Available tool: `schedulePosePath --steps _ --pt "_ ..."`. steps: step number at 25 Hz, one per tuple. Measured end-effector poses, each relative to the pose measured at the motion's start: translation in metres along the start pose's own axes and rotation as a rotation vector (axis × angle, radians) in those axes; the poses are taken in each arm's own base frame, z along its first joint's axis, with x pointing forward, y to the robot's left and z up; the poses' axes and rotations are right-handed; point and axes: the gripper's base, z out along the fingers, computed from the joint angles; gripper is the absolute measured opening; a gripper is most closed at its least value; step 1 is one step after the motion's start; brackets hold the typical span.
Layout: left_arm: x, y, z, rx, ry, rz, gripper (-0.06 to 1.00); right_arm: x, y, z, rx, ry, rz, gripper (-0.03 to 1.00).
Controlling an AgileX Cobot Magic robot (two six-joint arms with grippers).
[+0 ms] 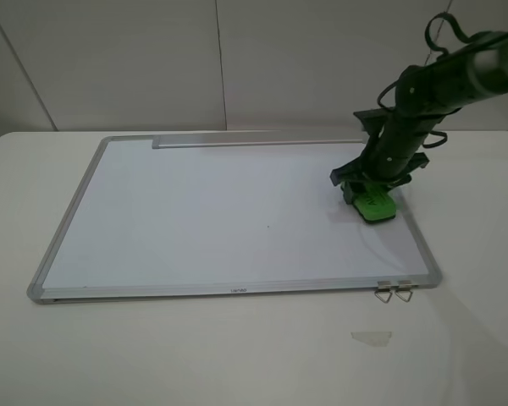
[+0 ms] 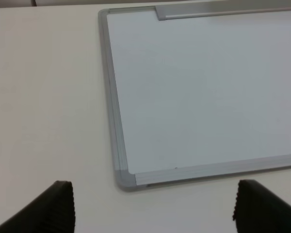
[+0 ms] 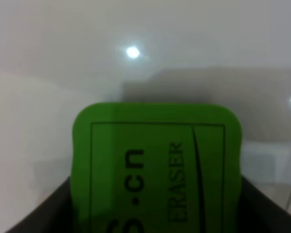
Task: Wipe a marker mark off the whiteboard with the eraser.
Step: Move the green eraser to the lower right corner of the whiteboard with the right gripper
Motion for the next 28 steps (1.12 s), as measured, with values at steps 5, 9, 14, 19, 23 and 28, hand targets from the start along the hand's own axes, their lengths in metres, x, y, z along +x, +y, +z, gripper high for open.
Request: schedulePosePath --steps 5,9,14,19,23,28 --pt "0.000 0.000 0.000 0.000 0.000 0.000 0.69 0.026 -0.004 -0.014 0.002 0.086 0.030 0.59" --pt "0.000 0.000 0.000 0.000 0.000 0.000 0.69 0.047 -0.003 -0.022 0.002 0.092 0.063 0.59" --pt "0.000 0.000 0.000 0.000 0.000 0.000 0.69 0.069 -0.002 -0.026 0.008 0.064 0.127 0.59" --pt "0.000 0.000 0.000 0.000 0.000 0.000 0.69 0.074 -0.003 -0.027 0.029 0.053 0.191 0.59" --pt "0.000 0.000 0.000 0.000 0.000 0.000 0.69 0.074 -0.004 -0.027 0.039 0.049 0.239 0.59" --pt "0.000 0.000 0.000 0.000 0.000 0.000 0.69 0.075 0.000 -0.027 0.034 0.066 0.250 0.76"
